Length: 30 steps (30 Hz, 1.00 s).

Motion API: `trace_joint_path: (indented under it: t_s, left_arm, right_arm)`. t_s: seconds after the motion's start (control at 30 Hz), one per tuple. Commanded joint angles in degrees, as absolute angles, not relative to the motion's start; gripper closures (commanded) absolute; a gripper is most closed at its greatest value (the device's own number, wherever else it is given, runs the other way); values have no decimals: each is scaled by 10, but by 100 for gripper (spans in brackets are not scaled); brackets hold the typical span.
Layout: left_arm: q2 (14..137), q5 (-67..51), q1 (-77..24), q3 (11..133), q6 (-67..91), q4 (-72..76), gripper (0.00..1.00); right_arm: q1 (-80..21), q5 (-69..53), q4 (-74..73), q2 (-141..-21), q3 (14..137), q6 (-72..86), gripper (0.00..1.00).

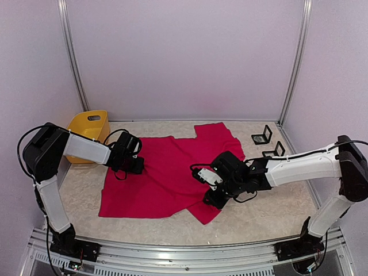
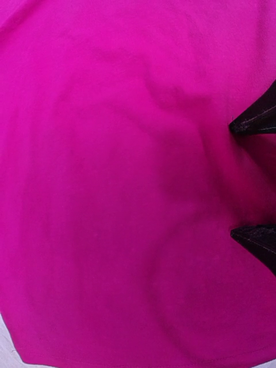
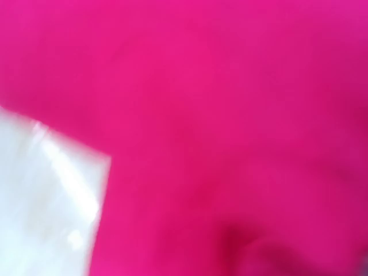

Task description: Pin the brooch onto the clothing

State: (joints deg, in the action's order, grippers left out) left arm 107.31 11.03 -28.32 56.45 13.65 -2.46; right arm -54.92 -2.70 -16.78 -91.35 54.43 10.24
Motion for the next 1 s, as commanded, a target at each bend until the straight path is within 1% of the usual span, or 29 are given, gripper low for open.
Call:
trace_joint_path:
  t_s: [0.0,0.13,0.23,0.33,0.43,0.53,0.6,0.73,0.8,0.9,0.97]
  left_arm:
    - [1089,108,-280,561,143,-33,50]
    - [1085,107,-280,560,146,-33,50]
    - [1077,112,-277,556,147,-31,49]
    - [1069,110,-269,557,148,-31,49]
    - [1068,111,-265,559,150,-31,49]
    - [1069,107,-264,561,149,-31,48]
    - [1069,104,-264,561,147,-31,47]
    - [1067,100,-265,559,146,-34,46]
    - [1063,99,-265,558,145,-34,45]
    - [1055,100,-267,555,144,-29,43]
    - [1049,100,-268,557,143,-29,42]
  right_arm:
    - [-592,-25,-161,-924,512,145,82]
    - [-597,8,-206,-999,532,167,89]
    - [-605,10,-248,-1012,505,219,96]
    - [-619,-27,-277,-967,431,317,99]
    - [-658,-42,-338,-918,375,440,100]
    - [-705,-67,-380,-881,349,520,99]
    - [-715,-77,-402,-856,346,548,99]
    - [-714,-58,-478,-802,376,551,98]
    - [-699,-52,-510,-775,407,527,98]
    - [-653,-52,-490,-747,484,447,95]
    - [-593,-42,-478,-745,533,392,94]
